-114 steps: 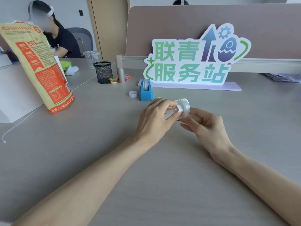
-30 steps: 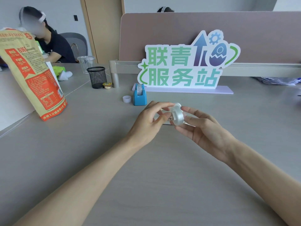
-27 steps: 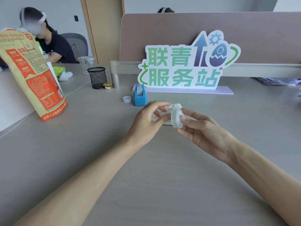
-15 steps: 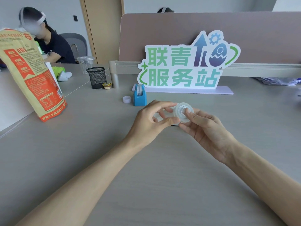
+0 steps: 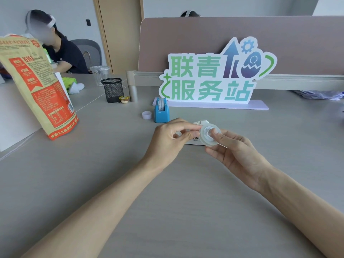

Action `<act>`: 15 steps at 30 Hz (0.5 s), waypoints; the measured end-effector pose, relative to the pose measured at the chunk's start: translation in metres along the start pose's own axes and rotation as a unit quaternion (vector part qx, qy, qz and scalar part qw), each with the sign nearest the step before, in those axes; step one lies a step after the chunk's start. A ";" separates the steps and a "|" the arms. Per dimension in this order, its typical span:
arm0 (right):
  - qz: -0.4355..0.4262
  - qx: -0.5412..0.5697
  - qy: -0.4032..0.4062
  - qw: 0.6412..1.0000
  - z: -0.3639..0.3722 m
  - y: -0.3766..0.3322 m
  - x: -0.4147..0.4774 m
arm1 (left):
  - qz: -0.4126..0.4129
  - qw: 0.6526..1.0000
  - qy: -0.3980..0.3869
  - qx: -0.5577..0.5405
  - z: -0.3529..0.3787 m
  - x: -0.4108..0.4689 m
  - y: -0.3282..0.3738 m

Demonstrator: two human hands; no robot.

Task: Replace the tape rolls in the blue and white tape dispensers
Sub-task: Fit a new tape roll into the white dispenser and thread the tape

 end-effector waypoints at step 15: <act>-0.012 -0.005 0.002 1.000 0.000 -0.001 0.001 | -0.047 0.997 0.010 0.055 -0.004 -0.002 0.004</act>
Point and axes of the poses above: each hand's wrist, its own x-axis towards the middle knuckle, its own z-axis out of the palm, y = z × x, the point moved 4 cm from there along x, towards the middle knuckle, and after that the axes turned 2 degrees about y, right-handed, at the moved point
